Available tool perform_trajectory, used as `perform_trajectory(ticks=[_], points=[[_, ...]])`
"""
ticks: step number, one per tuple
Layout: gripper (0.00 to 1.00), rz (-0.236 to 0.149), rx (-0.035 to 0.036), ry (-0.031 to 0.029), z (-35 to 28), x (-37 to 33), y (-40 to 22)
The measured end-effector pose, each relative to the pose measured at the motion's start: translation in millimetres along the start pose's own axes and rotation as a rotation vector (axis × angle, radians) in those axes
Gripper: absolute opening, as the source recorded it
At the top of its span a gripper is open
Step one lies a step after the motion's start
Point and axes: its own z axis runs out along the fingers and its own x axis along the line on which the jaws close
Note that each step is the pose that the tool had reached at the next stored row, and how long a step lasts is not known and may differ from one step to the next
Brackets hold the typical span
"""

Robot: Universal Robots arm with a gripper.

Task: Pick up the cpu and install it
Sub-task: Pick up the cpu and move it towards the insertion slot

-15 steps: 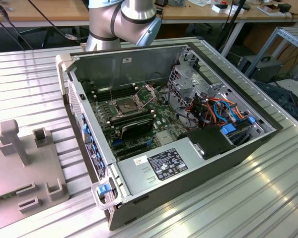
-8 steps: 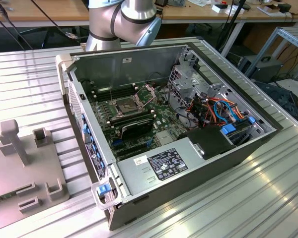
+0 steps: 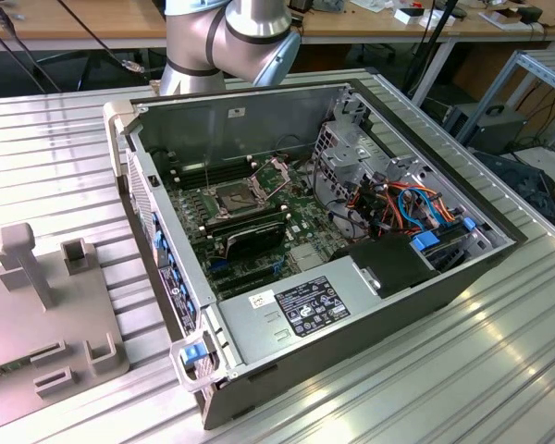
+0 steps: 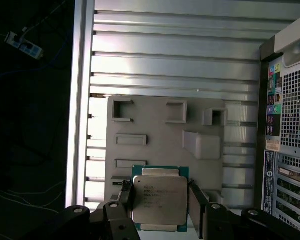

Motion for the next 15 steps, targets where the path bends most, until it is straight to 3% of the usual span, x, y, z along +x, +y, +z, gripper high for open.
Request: perform_trajectory(ticks=[9,12,15], points=[[0.54,0.000,0.0000,0.0000,-0.1,-3.1,-0.1],[0.54,0.000,0.0000,0.0000,-0.2,-11.8,-0.5],[0.54,0.000,0.0000,0.0000,-0.2,-13.6,-0.6]])
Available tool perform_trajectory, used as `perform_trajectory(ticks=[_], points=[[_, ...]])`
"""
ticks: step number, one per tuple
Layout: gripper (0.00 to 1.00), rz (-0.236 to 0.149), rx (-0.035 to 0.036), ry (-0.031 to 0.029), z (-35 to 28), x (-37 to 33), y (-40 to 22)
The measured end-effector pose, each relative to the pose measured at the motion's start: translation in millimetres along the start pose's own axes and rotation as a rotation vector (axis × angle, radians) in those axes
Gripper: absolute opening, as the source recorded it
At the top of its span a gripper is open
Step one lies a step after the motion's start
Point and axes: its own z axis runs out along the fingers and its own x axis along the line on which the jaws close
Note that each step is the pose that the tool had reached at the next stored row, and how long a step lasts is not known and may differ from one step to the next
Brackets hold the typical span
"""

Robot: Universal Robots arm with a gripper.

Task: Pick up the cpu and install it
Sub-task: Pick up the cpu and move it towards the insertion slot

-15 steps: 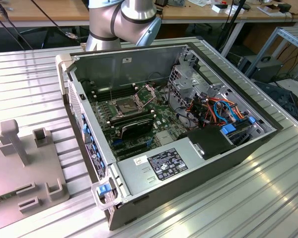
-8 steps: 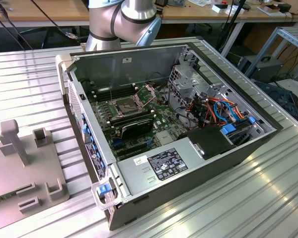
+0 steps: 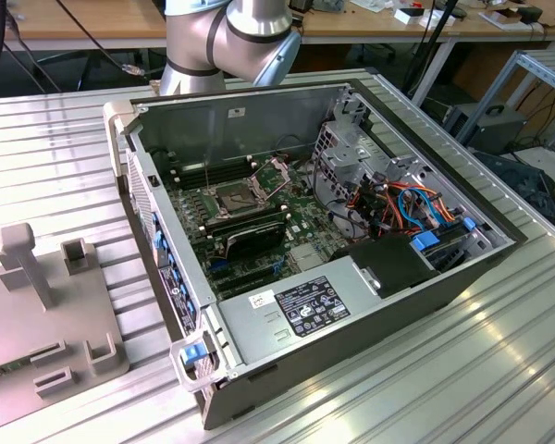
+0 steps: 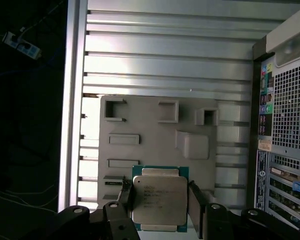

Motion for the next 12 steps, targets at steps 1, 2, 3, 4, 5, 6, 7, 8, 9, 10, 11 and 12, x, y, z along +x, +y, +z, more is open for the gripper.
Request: perform_trajectory(ticks=[1,2,3,4,5,6,7,8,9,10,11,12], points=[[0.54,0.000,0.0000,0.0001,0.0,0.0,0.0],[0.54,0.000,0.0000,0.0000,0.0,-0.1,0.0],[0.54,0.000,0.0001,0.0001,-0.1,-0.2,0.0],[0.54,0.000,0.0000,0.0000,0.0,-0.3,0.0],[0.54,0.000,0.0000,0.0000,0.0,-0.3,-0.1],[0.54,0.000,-0.0001,-0.0001,-0.6,-0.3,0.0],[0.54,0.000,0.0000,0.0000,-1.6,-0.3,0.0],[0.54,0.000,0.0000,-0.0001,-2.3,-0.3,0.0],[0.54,0.000,-0.0001,-0.0002,-2.3,-0.3,0.0],[0.54,0.000,-0.0002,-0.0002,-2.4,-0.3,0.1],[0.54,0.000,0.0000,0.0000,-2.5,-0.3,0.0],[0.54,0.000,-0.0002,0.0002,-2.7,-0.8,0.0]])
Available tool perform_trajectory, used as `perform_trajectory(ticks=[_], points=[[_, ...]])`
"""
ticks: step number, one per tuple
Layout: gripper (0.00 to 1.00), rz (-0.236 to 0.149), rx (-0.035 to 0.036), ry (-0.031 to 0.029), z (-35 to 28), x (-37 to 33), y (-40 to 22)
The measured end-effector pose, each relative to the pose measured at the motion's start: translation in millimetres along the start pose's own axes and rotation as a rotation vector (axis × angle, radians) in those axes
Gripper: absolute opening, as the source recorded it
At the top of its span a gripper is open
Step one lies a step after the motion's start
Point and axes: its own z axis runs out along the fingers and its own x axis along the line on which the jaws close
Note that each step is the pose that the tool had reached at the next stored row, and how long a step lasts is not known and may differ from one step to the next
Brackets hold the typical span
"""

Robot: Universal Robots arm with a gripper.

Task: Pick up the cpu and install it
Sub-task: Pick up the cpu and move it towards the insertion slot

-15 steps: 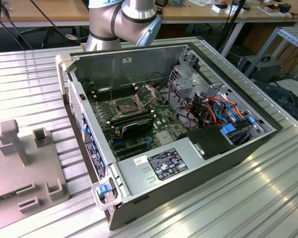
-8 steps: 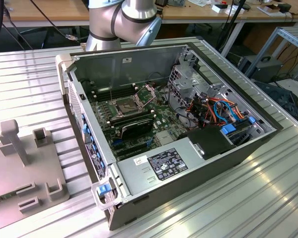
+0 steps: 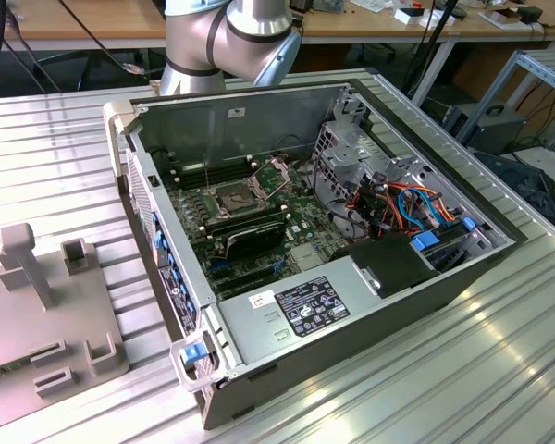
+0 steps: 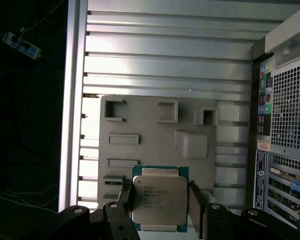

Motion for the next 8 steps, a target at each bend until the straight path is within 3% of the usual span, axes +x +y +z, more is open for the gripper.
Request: perform_trajectory(ticks=[8], points=[[0.54,0.000,-0.0005,-0.0002,0.1,-6.6,-0.3]])
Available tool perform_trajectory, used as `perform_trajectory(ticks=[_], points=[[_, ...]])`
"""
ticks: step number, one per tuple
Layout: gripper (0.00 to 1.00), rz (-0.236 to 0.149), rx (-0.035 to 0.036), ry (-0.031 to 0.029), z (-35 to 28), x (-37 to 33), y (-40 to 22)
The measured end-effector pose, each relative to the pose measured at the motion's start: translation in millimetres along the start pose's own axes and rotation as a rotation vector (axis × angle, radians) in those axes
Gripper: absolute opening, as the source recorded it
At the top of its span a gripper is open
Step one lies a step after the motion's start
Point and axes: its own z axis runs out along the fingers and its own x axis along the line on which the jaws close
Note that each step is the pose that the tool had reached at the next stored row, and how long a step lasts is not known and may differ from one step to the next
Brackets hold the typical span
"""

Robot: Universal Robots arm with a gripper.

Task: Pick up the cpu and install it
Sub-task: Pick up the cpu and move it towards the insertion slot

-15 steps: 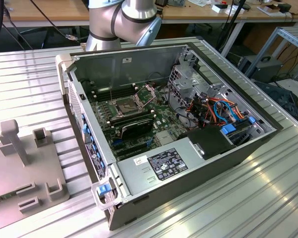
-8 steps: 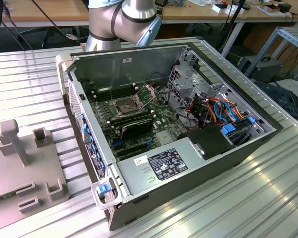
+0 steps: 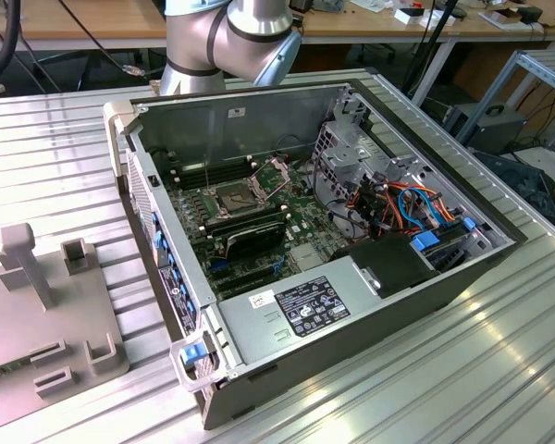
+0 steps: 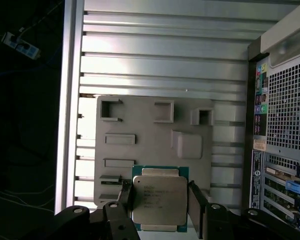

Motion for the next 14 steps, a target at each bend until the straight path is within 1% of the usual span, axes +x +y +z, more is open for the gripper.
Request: perform_trajectory(ticks=[9,14], points=[[0.54,0.000,0.0000,0.0000,0.0,-0.9,0.0],[0.54,0.000,0.0000,-0.0001,0.0,-4.3,-0.2]])
